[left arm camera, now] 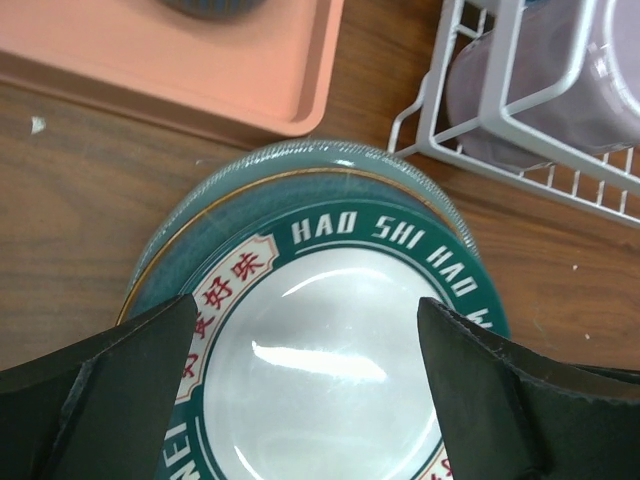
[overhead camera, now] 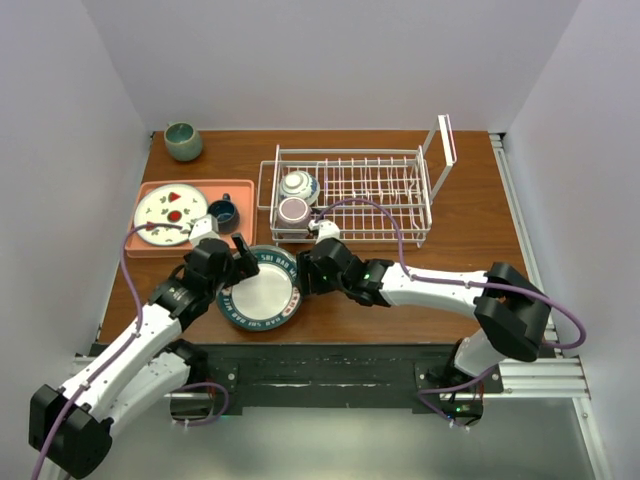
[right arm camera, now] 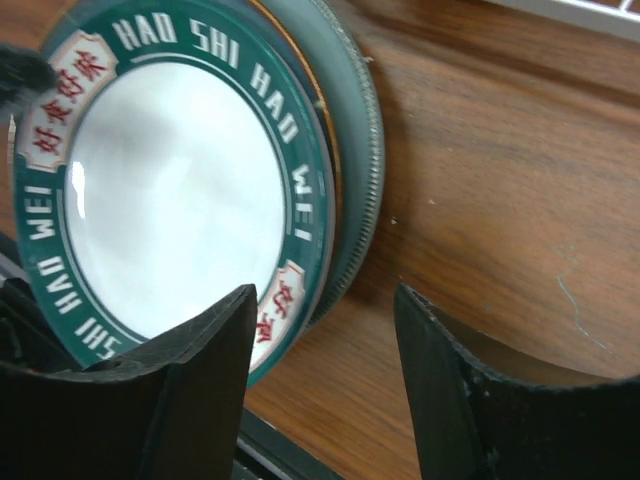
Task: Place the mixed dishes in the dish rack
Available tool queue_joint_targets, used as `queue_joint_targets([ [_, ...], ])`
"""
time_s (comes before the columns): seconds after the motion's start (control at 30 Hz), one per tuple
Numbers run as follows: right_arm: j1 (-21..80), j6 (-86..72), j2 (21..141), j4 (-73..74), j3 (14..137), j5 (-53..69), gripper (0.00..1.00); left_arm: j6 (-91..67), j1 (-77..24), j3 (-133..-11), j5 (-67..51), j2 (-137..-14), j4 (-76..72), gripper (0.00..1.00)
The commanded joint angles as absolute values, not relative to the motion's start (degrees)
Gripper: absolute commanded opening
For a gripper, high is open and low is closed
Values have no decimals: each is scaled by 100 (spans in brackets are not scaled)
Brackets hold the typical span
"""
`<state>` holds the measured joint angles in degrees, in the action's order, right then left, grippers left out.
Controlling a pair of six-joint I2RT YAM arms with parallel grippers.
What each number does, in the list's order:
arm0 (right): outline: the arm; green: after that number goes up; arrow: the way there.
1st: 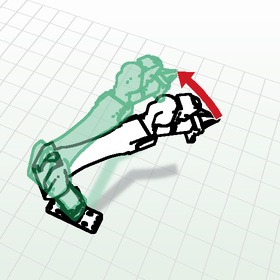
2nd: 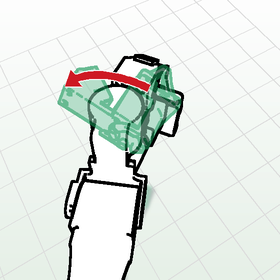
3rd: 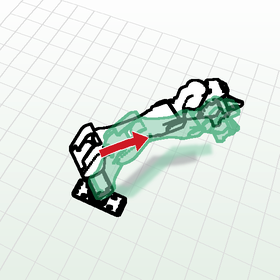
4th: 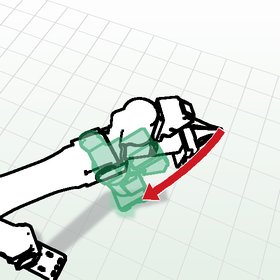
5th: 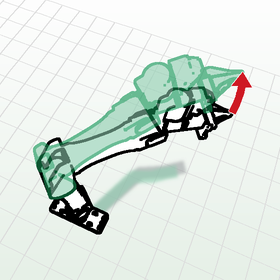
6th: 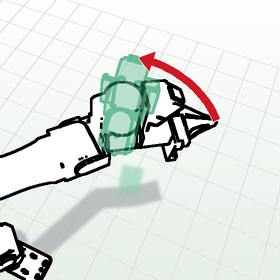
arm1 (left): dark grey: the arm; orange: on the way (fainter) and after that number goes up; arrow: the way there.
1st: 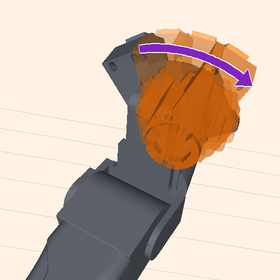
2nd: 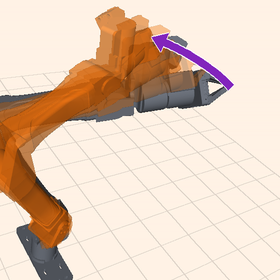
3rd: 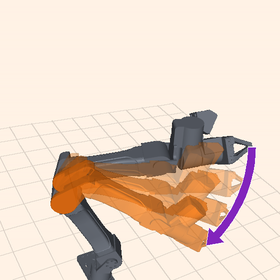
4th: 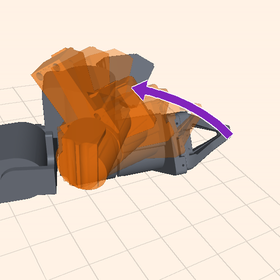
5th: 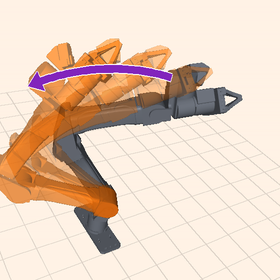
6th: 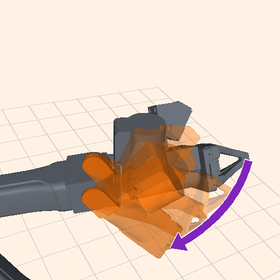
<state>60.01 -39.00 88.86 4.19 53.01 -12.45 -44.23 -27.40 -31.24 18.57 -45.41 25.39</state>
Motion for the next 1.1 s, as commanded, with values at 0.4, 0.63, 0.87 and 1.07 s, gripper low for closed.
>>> queue_joint_targets([
  [0.4, 6012, -4052, 9422, 281, 5941, -992, 33, -4948, -2742, -2821, 2118, -4430, 2452, 97],
  [0.63, 6012, -4034, 9115, 483, 5862, -1335, 33, -4975, -2742, -2777, 2144, -4517, 2391, 97],
  [0.87, 6012, -3964, 8807, 782, 5906, -1635, 35, -5010, -2742, -2690, 2145, -4605, 2320, 97],
  [1.07, 6012, -3903, 9113, 747, 5985, -1451, 36, -5027, -2742, -2663, 2118, -4693, 2259, 97],
])
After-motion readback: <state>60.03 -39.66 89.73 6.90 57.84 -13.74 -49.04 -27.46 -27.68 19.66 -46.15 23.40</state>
